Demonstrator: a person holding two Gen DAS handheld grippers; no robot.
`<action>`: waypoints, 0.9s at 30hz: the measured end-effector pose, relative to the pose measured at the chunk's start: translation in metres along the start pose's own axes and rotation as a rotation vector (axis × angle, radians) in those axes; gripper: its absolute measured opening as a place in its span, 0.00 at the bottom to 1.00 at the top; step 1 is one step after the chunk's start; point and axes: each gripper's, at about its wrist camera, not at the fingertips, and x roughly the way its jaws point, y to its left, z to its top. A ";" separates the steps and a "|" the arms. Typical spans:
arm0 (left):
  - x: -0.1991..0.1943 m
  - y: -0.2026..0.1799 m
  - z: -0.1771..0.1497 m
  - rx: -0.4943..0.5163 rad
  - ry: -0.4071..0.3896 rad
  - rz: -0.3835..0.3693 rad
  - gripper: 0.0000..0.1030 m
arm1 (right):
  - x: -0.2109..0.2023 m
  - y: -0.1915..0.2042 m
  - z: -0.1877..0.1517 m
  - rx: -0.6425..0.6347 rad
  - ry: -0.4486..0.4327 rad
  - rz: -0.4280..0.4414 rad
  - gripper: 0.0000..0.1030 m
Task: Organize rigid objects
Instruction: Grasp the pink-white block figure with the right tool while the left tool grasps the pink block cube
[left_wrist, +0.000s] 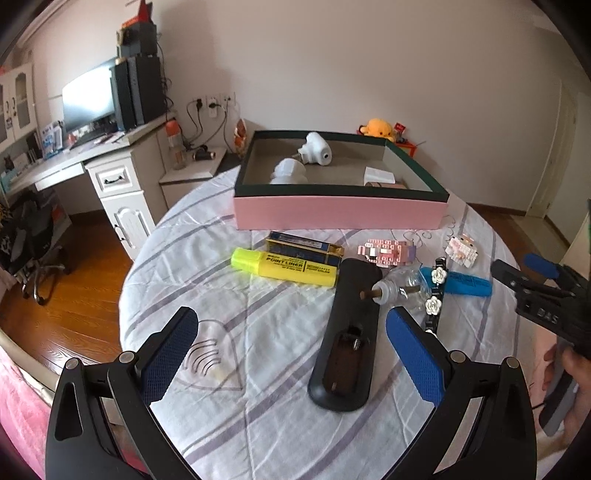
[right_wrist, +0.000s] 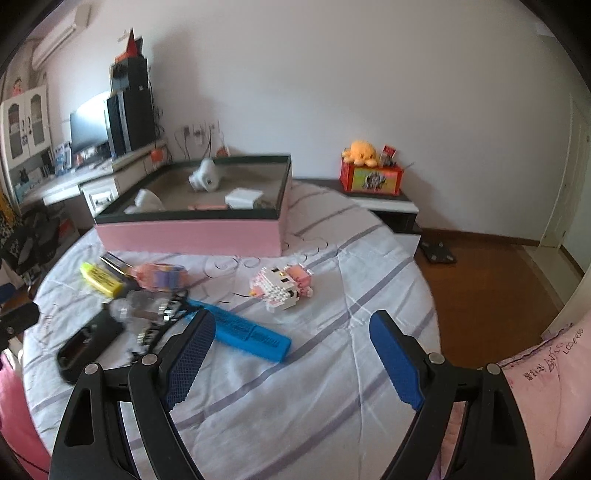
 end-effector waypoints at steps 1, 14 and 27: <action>0.005 -0.002 0.002 0.002 0.004 -0.001 1.00 | 0.008 -0.002 0.003 -0.001 0.009 0.002 0.84; 0.054 -0.040 0.030 0.037 0.065 -0.029 1.00 | 0.086 -0.006 0.022 -0.066 0.176 0.099 0.84; 0.096 -0.083 0.044 0.074 0.152 -0.007 1.00 | 0.084 -0.029 0.015 -0.020 0.157 0.218 0.60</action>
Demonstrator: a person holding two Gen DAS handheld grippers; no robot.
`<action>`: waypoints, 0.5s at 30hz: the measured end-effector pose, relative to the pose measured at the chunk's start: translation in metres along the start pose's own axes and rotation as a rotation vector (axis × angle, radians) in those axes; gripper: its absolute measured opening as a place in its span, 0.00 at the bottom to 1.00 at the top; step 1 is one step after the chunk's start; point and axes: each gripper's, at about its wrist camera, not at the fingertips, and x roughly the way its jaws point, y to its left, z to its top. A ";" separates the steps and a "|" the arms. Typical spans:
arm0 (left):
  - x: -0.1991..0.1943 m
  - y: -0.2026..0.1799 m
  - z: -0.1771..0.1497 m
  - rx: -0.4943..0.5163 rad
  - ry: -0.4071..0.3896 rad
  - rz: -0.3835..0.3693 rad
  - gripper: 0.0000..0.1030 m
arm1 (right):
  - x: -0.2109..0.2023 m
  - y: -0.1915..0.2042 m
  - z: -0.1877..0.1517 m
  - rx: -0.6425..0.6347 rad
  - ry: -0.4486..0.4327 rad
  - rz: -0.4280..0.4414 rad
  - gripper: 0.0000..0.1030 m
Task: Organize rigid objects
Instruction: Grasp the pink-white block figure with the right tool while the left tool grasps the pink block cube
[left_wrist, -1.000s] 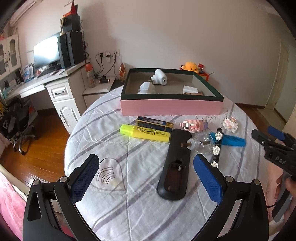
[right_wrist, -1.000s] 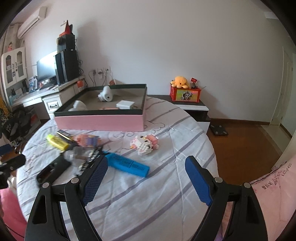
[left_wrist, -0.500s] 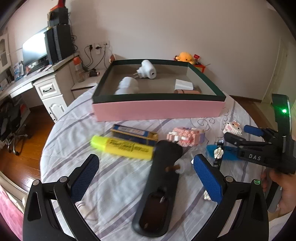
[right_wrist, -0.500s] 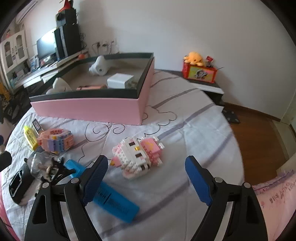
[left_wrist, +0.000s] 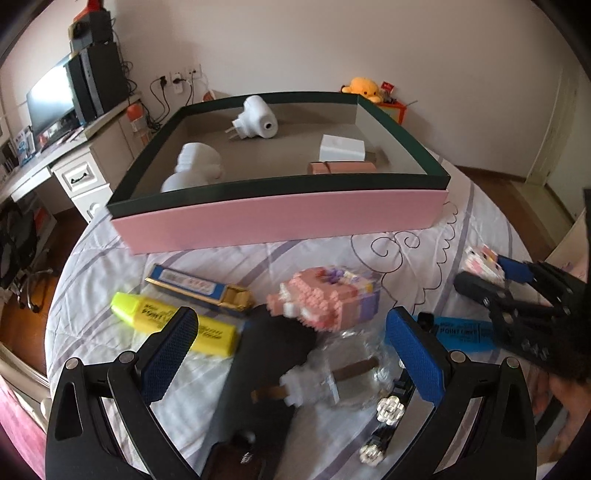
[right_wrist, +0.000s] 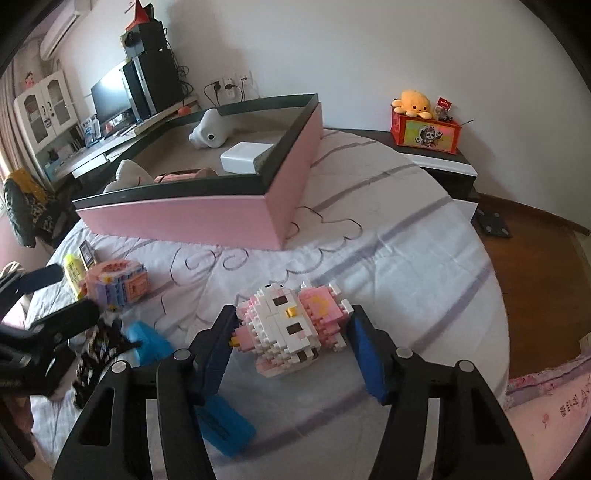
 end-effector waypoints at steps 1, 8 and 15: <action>0.003 -0.003 0.002 0.005 0.005 0.003 1.00 | -0.001 -0.002 -0.003 0.007 -0.009 0.007 0.60; 0.018 -0.018 0.008 0.036 0.023 0.056 1.00 | -0.001 -0.005 -0.002 0.029 -0.020 0.031 0.60; 0.023 -0.022 0.009 0.070 0.017 0.059 0.87 | -0.001 -0.008 -0.002 0.042 -0.024 0.049 0.60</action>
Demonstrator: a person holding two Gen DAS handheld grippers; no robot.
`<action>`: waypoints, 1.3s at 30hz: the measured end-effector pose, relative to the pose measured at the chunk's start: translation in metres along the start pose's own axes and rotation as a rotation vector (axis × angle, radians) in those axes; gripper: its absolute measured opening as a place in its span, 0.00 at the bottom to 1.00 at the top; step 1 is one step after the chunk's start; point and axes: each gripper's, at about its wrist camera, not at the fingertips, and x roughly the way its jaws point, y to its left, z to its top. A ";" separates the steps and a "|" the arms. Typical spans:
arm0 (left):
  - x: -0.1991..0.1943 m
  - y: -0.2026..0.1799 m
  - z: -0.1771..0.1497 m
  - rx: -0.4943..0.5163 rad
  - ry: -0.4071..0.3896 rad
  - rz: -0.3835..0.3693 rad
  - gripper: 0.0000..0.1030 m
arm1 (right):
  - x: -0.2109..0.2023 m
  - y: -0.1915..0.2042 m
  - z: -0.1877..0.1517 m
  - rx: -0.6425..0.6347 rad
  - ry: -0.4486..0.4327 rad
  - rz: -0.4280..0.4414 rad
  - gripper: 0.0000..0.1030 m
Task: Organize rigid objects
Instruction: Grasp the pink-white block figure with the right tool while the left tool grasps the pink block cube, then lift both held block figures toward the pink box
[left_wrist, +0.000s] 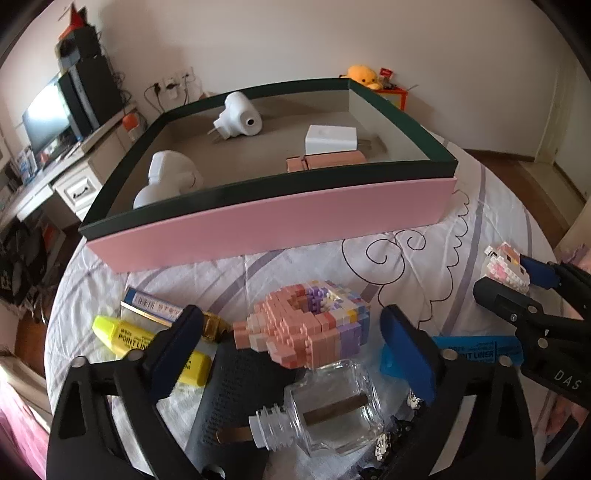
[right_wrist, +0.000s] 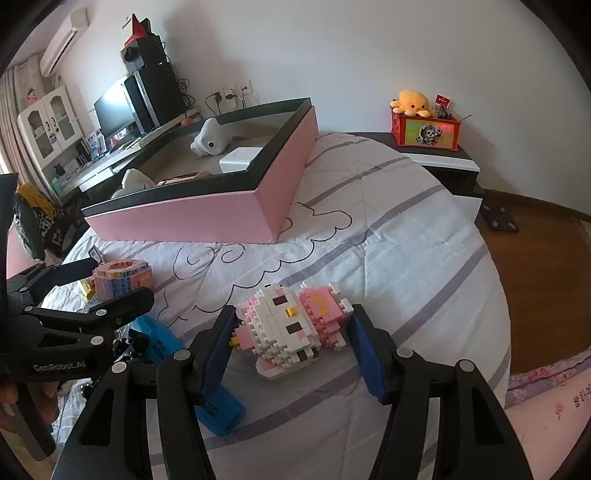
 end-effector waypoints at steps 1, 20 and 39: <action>0.000 0.000 0.000 0.001 -0.002 0.000 0.86 | 0.000 0.000 0.000 -0.001 0.000 -0.001 0.60; -0.034 0.044 -0.014 -0.076 -0.086 -0.075 0.67 | -0.007 0.008 -0.002 -0.029 -0.007 -0.051 0.60; -0.145 0.091 -0.057 -0.099 -0.306 -0.121 0.67 | -0.100 0.106 -0.003 -0.136 -0.190 -0.002 0.60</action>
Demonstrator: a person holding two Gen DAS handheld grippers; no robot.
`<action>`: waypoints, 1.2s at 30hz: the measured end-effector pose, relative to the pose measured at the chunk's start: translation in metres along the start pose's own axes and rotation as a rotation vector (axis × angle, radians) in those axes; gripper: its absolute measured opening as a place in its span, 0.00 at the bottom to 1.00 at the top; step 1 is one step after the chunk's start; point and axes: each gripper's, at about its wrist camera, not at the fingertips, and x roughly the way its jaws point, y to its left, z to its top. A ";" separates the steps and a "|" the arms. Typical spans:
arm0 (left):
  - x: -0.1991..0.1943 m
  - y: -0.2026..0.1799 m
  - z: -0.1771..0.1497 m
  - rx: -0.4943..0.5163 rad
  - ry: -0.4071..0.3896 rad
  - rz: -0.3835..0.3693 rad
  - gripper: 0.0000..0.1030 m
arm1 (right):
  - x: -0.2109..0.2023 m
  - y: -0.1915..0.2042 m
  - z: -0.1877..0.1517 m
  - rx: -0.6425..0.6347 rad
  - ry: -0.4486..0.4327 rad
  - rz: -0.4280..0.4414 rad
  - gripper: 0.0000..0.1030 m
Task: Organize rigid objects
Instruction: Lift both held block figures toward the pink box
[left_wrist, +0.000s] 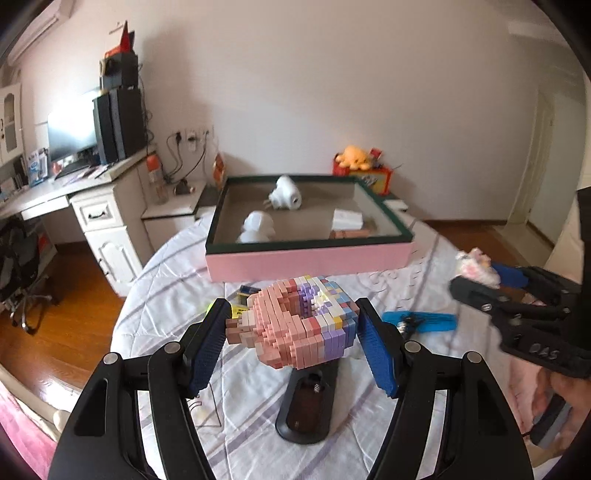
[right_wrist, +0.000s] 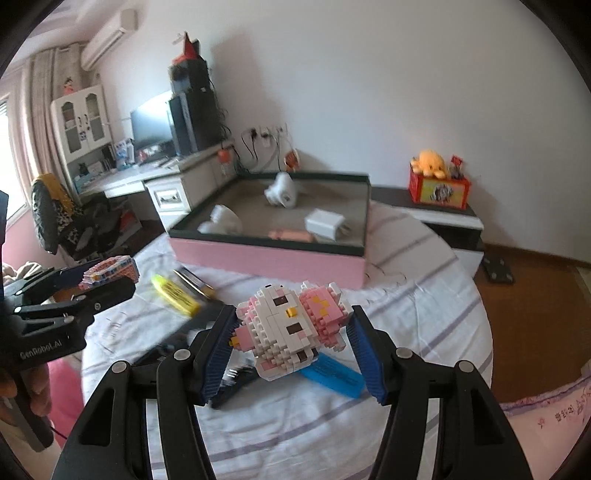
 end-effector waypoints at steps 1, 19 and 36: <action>-0.011 0.002 0.001 0.000 -0.023 -0.004 0.67 | -0.003 0.004 0.001 -0.006 -0.007 0.003 0.60; -0.040 0.013 0.019 0.025 -0.094 -0.006 0.67 | -0.021 0.046 0.026 -0.117 -0.046 0.001 0.60; 0.086 0.020 0.119 0.091 0.048 -0.113 0.67 | 0.073 0.002 0.102 -0.170 0.068 0.043 0.60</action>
